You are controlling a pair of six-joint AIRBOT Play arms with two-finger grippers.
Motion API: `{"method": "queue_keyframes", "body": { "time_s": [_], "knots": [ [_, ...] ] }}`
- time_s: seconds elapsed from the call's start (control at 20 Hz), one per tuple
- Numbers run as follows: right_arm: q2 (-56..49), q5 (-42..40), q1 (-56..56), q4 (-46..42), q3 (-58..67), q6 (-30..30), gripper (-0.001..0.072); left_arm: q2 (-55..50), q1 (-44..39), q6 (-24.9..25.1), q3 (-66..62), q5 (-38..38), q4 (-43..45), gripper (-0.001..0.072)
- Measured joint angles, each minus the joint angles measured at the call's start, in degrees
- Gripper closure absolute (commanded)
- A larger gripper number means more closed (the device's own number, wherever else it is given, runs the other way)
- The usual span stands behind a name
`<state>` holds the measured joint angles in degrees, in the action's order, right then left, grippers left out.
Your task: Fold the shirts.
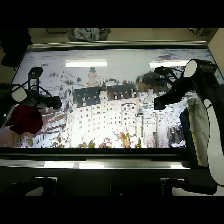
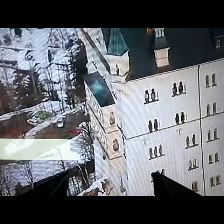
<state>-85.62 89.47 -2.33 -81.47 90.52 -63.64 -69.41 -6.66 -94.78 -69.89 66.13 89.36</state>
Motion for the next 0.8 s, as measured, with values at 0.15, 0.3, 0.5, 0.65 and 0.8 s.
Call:
{"method": "queue_keyframes", "body": {
  "time_s": [0.15,0.3,0.5,0.65,0.8],
  "knots": [
    [0.00,0.00,0.00,0.00,0.00,0.00,0.0027,0.00,0.00,0.00,0.00,0.00,0.00,0.0099],
    [0.00,0.00,0.00,-0.02,0.00,-0.02,0.0027,0.00,0.00,0.00,0.00,0.02,0.00,0.0099],
    [0.00,0.02,0.00,-0.02,0.00,-0.02,0.0027,0.00,0.00,0.02,0.00,0.00,0.00,0.0099],
    [0.00,0.00,0.00,-0.02,0.00,-0.02,0.0027,0.00,0.00,0.35,0.00,0.00,0.00,0.0099],
    [0.00,0.02,0.00,0.00,0.00,-0.02,0.0027,-0.04,0.00,0.72,0.02,-0.33,0.00,0.0099]
  ]
}}
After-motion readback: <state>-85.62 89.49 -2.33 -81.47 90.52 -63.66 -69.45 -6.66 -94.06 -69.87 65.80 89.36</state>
